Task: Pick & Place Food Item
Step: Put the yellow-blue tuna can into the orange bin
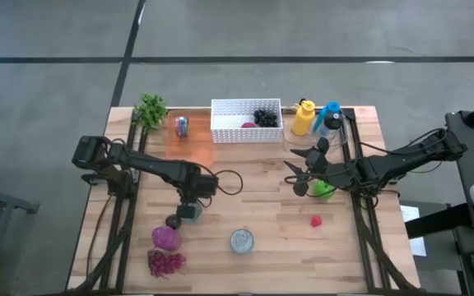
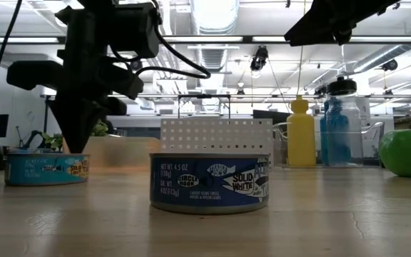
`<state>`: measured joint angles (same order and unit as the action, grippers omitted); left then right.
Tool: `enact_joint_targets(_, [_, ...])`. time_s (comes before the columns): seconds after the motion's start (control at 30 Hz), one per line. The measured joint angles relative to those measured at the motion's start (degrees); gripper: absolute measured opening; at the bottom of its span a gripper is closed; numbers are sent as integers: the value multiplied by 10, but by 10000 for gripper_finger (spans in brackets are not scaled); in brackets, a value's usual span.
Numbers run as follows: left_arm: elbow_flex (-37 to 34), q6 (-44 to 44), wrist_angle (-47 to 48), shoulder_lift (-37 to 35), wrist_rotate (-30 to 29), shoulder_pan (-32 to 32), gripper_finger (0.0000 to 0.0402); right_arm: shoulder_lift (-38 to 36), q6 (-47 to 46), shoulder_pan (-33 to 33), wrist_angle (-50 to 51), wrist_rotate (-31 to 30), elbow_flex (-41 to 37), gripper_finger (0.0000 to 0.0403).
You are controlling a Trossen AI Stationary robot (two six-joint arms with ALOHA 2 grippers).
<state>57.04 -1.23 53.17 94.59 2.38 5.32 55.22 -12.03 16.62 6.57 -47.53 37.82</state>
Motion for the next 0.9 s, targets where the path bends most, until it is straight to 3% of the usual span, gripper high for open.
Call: enact_joint_targets(0.9, [49, 29, 6, -19, 6, 0, 23, 0, 2, 0, 2, 0, 2, 199])
